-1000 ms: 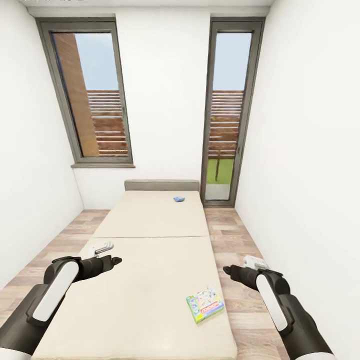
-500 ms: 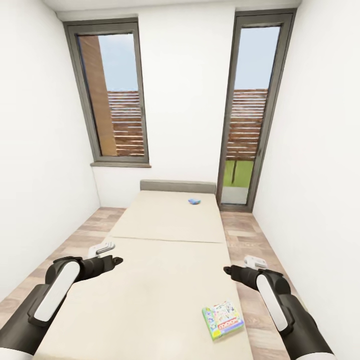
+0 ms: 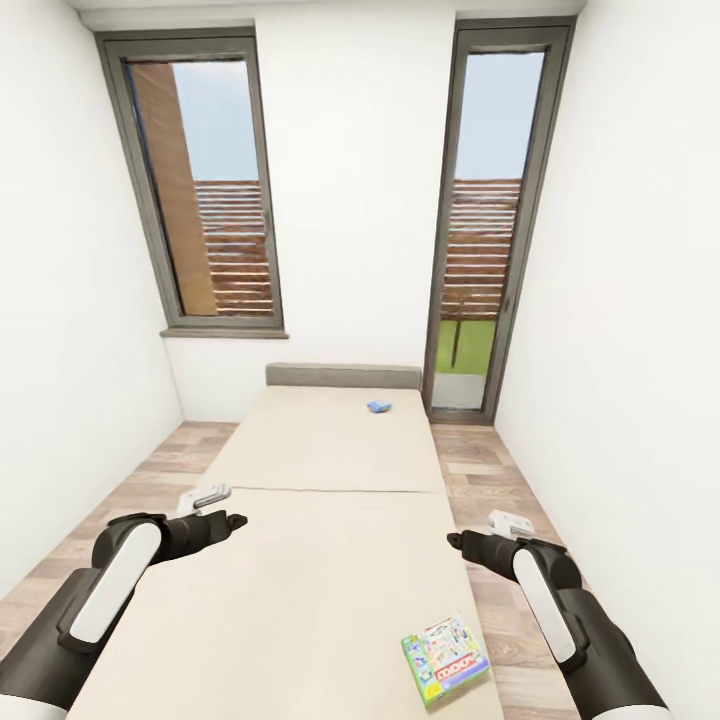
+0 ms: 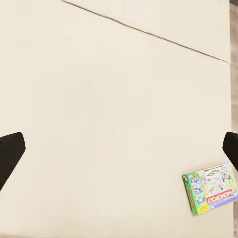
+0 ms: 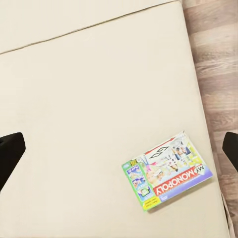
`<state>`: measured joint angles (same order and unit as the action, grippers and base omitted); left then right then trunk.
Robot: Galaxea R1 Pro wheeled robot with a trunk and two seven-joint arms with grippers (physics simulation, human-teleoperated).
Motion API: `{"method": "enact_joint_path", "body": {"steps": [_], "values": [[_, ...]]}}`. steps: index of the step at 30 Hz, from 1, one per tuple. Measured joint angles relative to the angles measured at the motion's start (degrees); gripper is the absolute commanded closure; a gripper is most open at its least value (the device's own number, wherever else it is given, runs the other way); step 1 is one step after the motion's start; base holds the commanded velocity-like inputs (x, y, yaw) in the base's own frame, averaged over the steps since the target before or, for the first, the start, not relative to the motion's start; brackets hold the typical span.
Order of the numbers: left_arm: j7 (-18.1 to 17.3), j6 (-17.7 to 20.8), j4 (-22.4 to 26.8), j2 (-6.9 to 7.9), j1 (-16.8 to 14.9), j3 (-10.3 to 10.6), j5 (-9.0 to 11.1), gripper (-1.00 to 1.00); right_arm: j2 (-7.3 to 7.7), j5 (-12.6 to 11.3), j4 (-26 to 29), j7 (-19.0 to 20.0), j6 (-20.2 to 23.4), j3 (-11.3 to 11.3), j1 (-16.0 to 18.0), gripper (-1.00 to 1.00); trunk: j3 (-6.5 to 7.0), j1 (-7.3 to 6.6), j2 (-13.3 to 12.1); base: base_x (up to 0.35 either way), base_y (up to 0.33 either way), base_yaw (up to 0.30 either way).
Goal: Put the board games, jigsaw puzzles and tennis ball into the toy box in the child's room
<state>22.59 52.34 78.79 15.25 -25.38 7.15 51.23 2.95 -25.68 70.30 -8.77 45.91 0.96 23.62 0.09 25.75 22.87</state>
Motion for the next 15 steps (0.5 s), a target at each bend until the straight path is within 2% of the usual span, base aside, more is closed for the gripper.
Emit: {"method": "enact_joint_path", "body": {"steps": [4,8,15], "values": [[0.01,0.00,0.00,0.00,0.00,0.03,-0.01,-1.00,0.00,-0.01,0.01,0.00,0.00,0.00,-0.03,-1.00,0.00,0.00,0.00,0.011,0.004,-0.046],[0.01,0.00,-0.01,-0.01,-0.01,0.05,-0.02,-1.00,-0.05,-0.01,-0.01,0.00,0.00,0.04,-0.08,-1.00,0.00,0.00,0.00,0.019,0.001,-0.175],[0.01,-0.01,-0.01,0.00,0.00,-0.02,-0.05,-1.00,-0.09,0.00,-0.02,0.00,0.01,0.07,-0.09,-1.00,0.00,-0.01,0.00,0.102,-0.056,-0.076]]}}
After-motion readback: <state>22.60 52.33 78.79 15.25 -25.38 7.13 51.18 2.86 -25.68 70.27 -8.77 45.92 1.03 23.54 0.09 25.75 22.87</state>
